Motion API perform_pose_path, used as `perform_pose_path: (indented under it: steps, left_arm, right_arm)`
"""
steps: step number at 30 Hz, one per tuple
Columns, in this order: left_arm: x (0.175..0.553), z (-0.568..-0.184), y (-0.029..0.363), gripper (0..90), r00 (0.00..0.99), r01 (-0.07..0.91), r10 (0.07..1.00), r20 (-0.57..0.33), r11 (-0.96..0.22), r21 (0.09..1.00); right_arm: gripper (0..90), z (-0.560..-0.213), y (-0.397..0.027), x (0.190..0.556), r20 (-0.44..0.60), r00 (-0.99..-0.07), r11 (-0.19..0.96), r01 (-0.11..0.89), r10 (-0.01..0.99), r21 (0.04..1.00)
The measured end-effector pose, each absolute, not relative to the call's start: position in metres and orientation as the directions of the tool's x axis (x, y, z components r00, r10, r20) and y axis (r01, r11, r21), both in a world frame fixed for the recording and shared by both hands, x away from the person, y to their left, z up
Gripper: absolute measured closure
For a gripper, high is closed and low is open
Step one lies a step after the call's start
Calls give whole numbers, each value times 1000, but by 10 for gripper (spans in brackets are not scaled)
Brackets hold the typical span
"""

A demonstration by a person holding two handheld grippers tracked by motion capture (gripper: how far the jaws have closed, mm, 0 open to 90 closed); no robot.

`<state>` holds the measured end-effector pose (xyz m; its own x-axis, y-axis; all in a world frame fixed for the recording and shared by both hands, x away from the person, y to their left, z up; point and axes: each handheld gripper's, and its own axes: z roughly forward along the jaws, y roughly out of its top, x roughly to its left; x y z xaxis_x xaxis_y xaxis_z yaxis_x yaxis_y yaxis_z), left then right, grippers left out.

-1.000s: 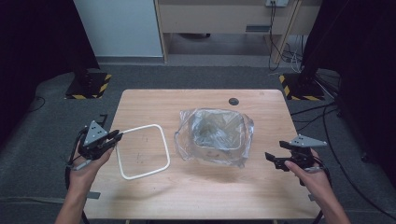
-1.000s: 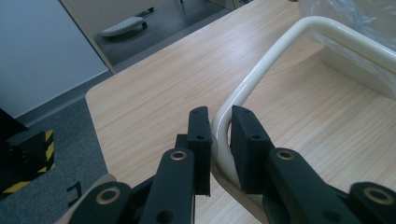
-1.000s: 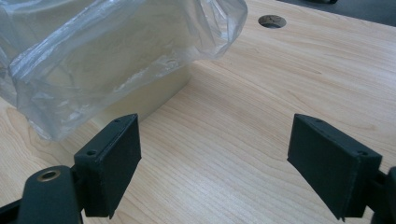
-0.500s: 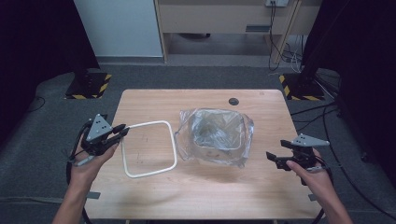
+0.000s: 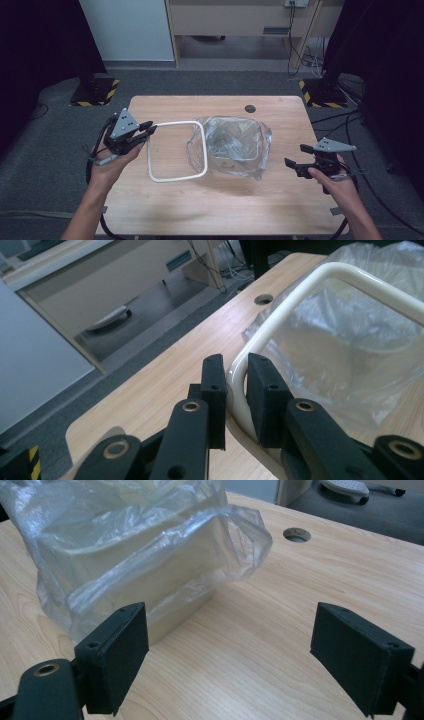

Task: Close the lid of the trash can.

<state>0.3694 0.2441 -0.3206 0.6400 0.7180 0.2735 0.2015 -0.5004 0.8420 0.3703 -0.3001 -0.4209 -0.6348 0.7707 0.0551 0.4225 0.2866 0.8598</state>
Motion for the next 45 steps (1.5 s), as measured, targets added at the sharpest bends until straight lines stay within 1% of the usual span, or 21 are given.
perform_pose_path:
  steps: [5, 6, 7, 13, 20, 24, 29, 31, 37, 40, 42, 45]
  left_arm:
    - [375, -312, 224, 781, 660, 176, 694, 285, -513, 840]
    - [375, -310, 219, 781, 665, 191, 696, 272, -510, 839]
    - [377, -308, 215, 780, 667, 187, 694, 271, -508, 841]
    - [394, -301, 185, 781, 694, 171, 668, 270, -516, 839]
    - [415, -301, 152, 781, 722, 163, 643, 256, -518, 840]
    - [431, -307, 136, 781, 737, 170, 630, 246, -525, 834]
    - [447, -319, 123, 781, 750, 190, 624, 218, -519, 834]
    - [452, -321, 118, 781, 750, 196, 626, 211, -515, 834]
    - [463, -327, 105, 781, 761, 201, 618, 197, -514, 834]
    - [466, -328, 99, 781, 768, 211, 616, 173, -499, 841]
    - [467, -327, 97, 781, 772, 208, 608, 185, -517, 830]
    - [469, -326, 95, 781, 774, 209, 607, 179, -513, 833]
  right_arm:
    - [151, -415, -296, 372, 52, -645, 291, 413, 762, 863]
    - [151, -415, -295, 372, 57, -645, 286, 414, 762, 864]
    - [150, -414, -295, 373, 45, -649, 297, 407, 759, 864]
    - [145, -413, -289, 378, 59, -652, 287, 410, 756, 866]
    - [118, -408, -283, 383, 56, -652, 286, 405, 756, 868]
    - [104, -405, -281, 387, 64, -646, 268, 402, 761, 875]
    - [88, -401, -279, 390, 85, -642, 240, 401, 762, 884]
    - [80, -400, -278, 391, 78, -645, 243, 394, 760, 886]
    - [72, -393, -275, 391, 91, -655, 224, 381, 751, 897]
    - [72, -391, -272, 391, 84, -661, 230, 374, 745, 898]
    - [70, -389, -269, 391, 82, -666, 231, 368, 742, 900]
    - [61, -387, -262, 391, 84, -671, 229, 364, 736, 903]
